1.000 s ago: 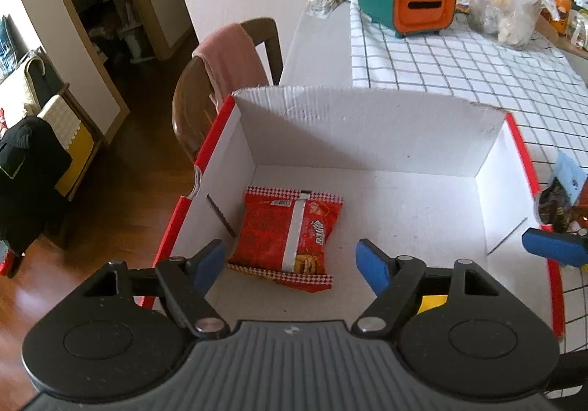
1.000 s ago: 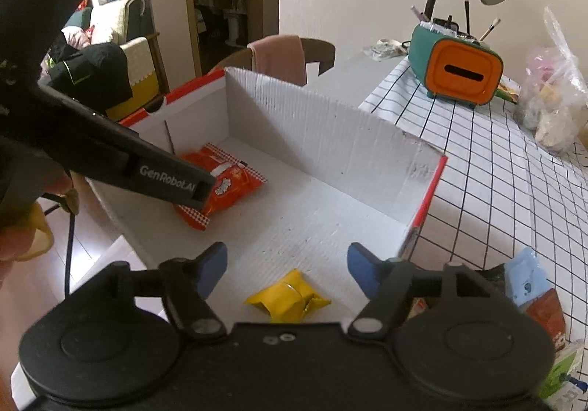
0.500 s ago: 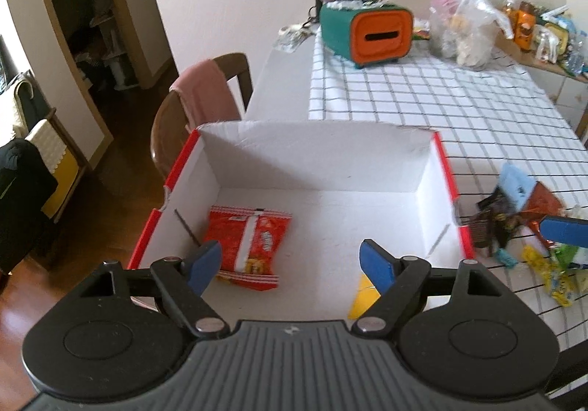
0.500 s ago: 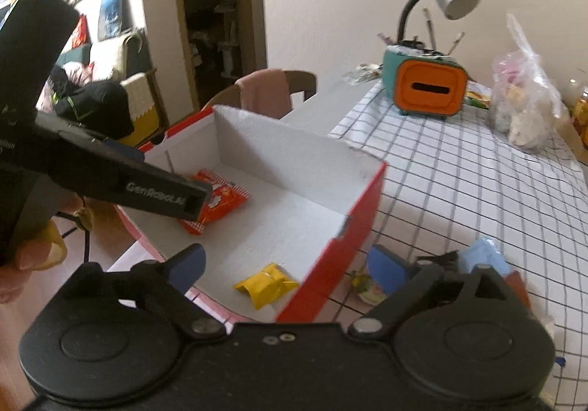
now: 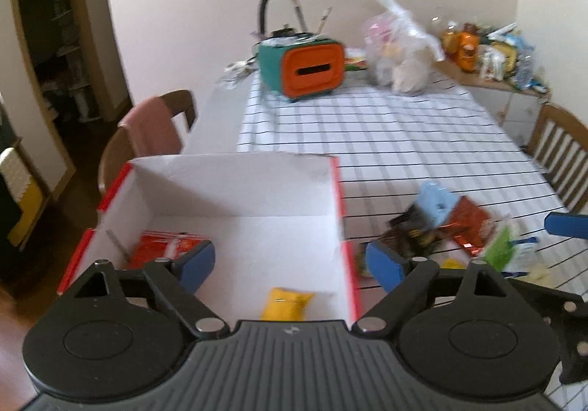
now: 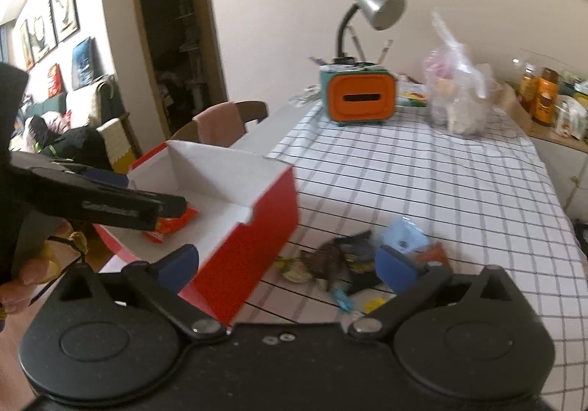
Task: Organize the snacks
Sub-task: 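Move both tools back toward the snack pile, then grasp the teal candy with the left tool while the right tool grasps the cream bread bag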
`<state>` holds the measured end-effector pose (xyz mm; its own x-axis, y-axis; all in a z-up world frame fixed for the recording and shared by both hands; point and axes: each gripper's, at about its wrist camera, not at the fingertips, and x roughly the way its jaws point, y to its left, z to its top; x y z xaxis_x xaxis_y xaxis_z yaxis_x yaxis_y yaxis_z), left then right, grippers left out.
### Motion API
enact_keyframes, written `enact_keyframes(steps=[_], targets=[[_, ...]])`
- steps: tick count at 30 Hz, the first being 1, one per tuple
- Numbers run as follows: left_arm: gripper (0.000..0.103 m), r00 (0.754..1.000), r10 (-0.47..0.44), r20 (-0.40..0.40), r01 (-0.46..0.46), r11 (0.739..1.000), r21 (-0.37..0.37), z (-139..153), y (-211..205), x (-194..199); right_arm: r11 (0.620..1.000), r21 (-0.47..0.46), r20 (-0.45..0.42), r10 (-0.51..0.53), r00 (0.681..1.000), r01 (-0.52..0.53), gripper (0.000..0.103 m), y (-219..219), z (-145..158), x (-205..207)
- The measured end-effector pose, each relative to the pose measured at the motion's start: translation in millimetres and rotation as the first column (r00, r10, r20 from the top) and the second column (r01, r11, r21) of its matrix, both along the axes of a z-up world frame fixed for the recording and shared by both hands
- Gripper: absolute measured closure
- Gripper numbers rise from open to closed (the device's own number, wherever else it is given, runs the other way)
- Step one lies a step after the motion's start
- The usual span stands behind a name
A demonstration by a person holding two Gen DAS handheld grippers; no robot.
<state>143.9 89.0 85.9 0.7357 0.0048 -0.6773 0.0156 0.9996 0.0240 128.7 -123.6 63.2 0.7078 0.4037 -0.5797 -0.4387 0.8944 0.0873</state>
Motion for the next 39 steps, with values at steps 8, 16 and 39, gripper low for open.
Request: enact_keyframes(steps=[8, 16, 39], targets=[[0.013, 0.997, -0.06, -0.049, 0.059, 0.998, -0.016, -20.7, -53.1, 10.1, 0.994, -0.025, -0.024, -0.103, 0.994, 0.102, 0.0, -66.8, -21.9, -2.5], [0.013, 0.992, -0.082, -0.096, 0.081, 0.997, -0.015, -47.1, -107.8, 18.4, 0.983, -0.073, -0.055, -0.174, 0.983, 0.17, 0.0, -119.5, -51.0, 2.9], [0.025, 0.956, 0.184, -0.231, -0.195, 0.98, -0.029, -124.1, -136.1, 88.2, 0.988, -0.029, -0.176, -0.156, 0.972, 0.154, 0.016, -158.3, -113.2, 36.1]])
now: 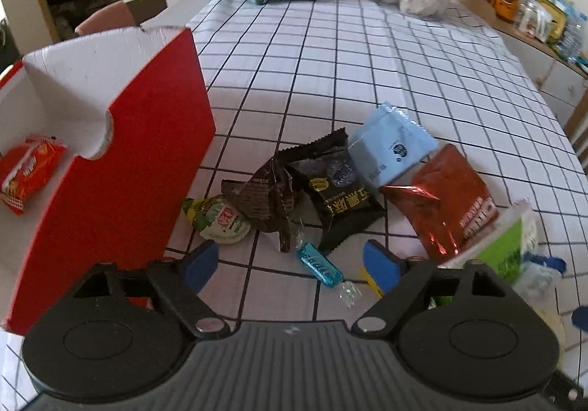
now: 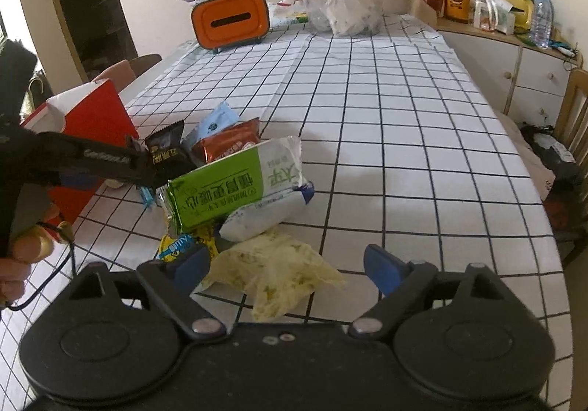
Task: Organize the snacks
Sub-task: 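Grasp the teal candy with the left tool while the right tool grasps the cream bread bag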
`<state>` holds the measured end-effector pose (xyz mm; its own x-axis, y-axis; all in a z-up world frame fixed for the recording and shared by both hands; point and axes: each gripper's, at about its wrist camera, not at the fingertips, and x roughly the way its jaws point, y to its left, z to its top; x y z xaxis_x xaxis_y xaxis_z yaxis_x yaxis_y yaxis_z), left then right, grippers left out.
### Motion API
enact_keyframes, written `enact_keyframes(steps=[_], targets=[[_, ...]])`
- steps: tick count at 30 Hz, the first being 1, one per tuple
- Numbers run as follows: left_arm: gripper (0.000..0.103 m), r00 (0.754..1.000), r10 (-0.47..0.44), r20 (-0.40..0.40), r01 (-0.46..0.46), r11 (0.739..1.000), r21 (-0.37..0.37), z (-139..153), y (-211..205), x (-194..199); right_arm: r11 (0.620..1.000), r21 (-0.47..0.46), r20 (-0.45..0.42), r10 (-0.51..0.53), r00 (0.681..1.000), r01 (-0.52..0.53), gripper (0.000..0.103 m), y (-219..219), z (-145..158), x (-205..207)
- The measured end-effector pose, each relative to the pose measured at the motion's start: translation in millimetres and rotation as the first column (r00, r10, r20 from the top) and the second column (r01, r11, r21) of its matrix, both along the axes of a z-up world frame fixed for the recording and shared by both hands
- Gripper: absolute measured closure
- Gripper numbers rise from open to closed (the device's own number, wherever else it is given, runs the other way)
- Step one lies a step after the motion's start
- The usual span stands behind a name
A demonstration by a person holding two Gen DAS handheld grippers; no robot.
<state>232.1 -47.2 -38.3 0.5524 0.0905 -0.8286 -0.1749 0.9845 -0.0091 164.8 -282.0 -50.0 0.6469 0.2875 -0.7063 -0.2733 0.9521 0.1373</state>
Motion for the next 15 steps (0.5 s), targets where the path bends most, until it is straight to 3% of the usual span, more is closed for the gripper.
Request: enact_keyframes(steps=[4, 10, 15], targets=[[0.046, 0.999, 0.001, -0.041, -0.001, 1.0, 0.002, -10.4, -5.0, 8.9, 1.0, -0.001, -0.008, 0.024, 1.0, -0.024, 0.019, 2.2, -5.0, 4.1], [0.061, 0.999, 0.01, -0.037, -0.01, 1.0, 0.001, -13.4, -5.9, 13.5, 0.999, 0.011, -0.019, 0.039, 0.999, -0.039, 0.026, 2.8, -9.0, 8.8], [0.073, 1.0, 0.005, -0.03, -0.005, 1.0, -0.004, -12.5, -4.4, 12.5, 0.998, 0.033, -0.038, 0.049, 0.998, -0.048, 0.04, 2.0, -13.9, 9.2]])
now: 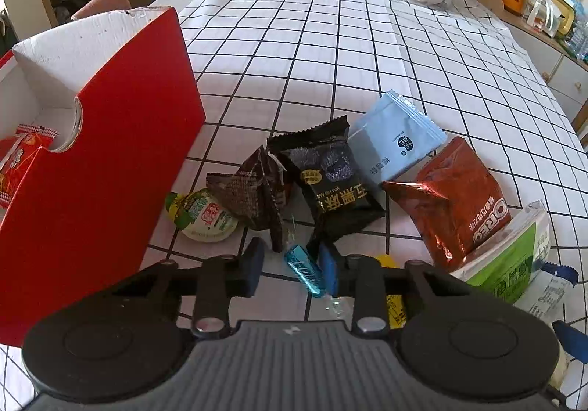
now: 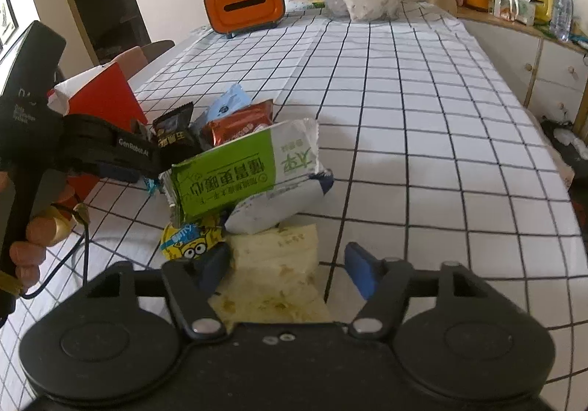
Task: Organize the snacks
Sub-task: 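Grasp the teal candy with the left tool while the right tool grasps the cream bread bag, then carry the teal candy and cream bread bag into the red box with both tools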
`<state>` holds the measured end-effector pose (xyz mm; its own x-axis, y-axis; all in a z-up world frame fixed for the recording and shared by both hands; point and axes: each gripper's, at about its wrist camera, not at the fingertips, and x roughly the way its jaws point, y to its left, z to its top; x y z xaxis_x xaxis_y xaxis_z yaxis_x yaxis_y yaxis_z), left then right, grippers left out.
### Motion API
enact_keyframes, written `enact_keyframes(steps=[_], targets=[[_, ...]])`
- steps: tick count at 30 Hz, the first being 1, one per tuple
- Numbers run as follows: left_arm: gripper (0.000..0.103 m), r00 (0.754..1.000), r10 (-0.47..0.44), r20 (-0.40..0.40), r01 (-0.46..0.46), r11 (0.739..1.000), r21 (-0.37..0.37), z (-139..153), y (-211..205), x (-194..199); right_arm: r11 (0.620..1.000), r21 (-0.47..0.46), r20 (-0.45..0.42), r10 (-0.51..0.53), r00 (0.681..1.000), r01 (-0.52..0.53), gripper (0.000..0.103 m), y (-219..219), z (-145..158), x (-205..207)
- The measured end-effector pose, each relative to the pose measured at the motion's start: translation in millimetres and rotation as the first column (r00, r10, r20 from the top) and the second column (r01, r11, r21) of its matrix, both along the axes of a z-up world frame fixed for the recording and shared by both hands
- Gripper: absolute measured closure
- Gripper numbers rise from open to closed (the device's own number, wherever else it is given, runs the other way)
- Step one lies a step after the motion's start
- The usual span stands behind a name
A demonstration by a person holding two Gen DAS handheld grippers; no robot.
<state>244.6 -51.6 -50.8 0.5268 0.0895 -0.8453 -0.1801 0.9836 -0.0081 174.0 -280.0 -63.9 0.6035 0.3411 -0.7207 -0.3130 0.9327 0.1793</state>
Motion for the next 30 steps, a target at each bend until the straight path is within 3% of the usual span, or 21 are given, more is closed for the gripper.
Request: enact_keyframes(steps=[8, 30], targets=[[0.091, 0.999, -0.037, 0.011, 0.037, 0.999, 0.025, -0.1, -2.2, -10.1, 0.999, 0.033, 0.003, -0.019, 1.0, 0.019, 0.063, -4.1, 1.6, -9.0], [0.091, 0.992, -0.124, 0.035, 0.126, 0.991, -0.043, 13.3, 21.9, -61.3, 0.996, 0.047, 0.059, -0.074, 0.996, 0.071, 0.068, -9.2, 27.2, -63.5]])
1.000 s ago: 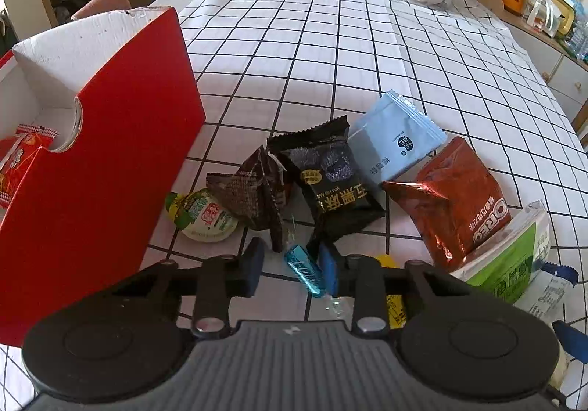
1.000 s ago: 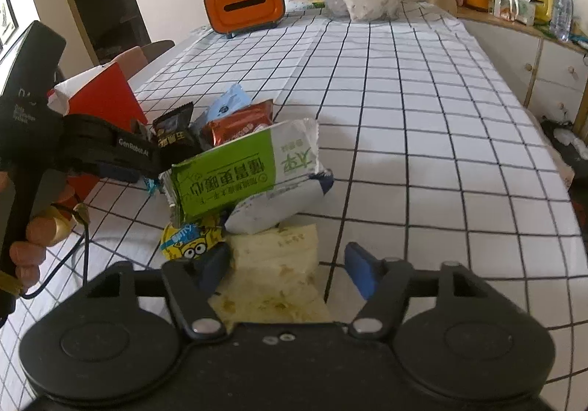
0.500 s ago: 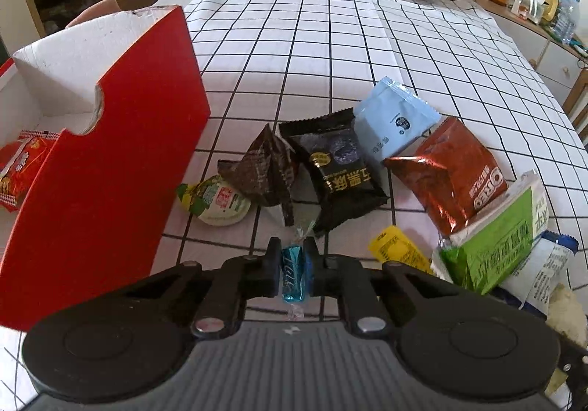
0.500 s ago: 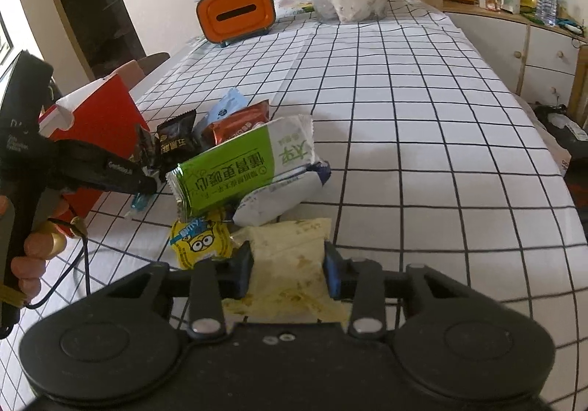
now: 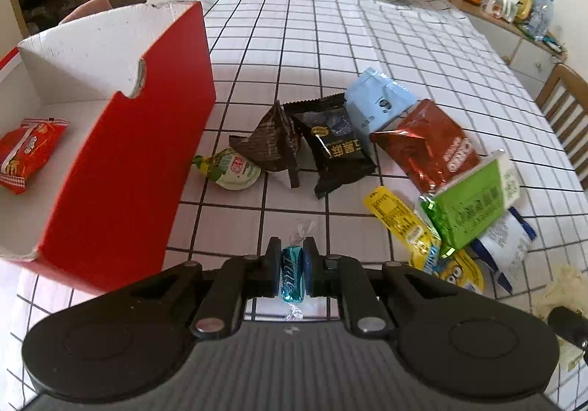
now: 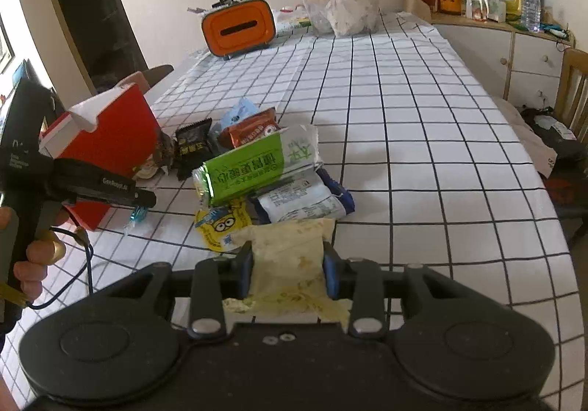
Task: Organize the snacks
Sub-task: 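Carry the teal candy and cream bread bag into the red box with both tools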
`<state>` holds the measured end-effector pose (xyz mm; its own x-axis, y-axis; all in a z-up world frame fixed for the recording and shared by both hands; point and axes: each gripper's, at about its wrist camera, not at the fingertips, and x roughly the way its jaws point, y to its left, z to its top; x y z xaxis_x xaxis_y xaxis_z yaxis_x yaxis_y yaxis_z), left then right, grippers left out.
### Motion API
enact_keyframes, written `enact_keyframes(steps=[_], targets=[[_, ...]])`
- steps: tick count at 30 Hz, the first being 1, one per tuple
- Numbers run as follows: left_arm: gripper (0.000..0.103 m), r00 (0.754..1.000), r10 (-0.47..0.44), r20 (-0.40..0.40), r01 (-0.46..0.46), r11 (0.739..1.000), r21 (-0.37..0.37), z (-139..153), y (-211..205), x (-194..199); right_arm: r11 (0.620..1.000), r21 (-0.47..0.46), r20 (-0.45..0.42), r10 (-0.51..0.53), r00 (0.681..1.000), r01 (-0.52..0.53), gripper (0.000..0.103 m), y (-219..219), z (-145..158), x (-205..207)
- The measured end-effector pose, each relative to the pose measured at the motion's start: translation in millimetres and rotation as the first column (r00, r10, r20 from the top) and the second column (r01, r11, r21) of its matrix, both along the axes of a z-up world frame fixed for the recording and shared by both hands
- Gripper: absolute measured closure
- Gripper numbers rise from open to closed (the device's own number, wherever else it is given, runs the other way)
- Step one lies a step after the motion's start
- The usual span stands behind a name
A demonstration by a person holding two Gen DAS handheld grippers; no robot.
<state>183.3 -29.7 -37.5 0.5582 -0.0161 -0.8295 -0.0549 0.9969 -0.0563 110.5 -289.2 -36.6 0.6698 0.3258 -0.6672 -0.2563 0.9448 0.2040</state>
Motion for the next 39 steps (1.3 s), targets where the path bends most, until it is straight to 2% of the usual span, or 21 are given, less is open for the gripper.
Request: enact_keyframes(steps=[9, 16, 23, 29, 39], targets=[[0.091, 0.998, -0.049, 0.05, 0.049, 0.999, -0.005, 36.3, 8.6, -26.0, 1.0, -0.001, 0.063, 0.022, 0.998, -0.022, 0.068, 14.5, 33.2, -19.1], [0.091, 0.995, -0.06, 0.077, 0.06, 0.998, -0.002, 66.5, 28.9, -36.2, 0.997, -0.025, 0.127, 0.072, 0.989, -0.07, 0.068, 47.8, 63.8, -21.5], [0.091, 0.991, -0.029, 0.129, 0.027, 1.0, 0.014, 97.5, 65.5, -38.7, 0.993, -0.036, 0.181, 0.12, 0.976, -0.116, 0.068, 89.2, 89.6, -15.7], [0.091, 0.989, 0.013, 0.15, -0.02, 0.999, 0.042, 113.4, 103.8, -34.4, 0.987, -0.037, 0.192, 0.163, 0.968, -0.159, 0.068, 132.4, 101.6, -2.4], [0.091, 0.985, 0.075, 0.157, -0.092, 0.99, 0.109, 119.7, 168.9, -26.0, 0.967, -0.067, 0.192, 0.252, 0.948, -0.244, 0.068, 220.3, 107.9, 19.7]])
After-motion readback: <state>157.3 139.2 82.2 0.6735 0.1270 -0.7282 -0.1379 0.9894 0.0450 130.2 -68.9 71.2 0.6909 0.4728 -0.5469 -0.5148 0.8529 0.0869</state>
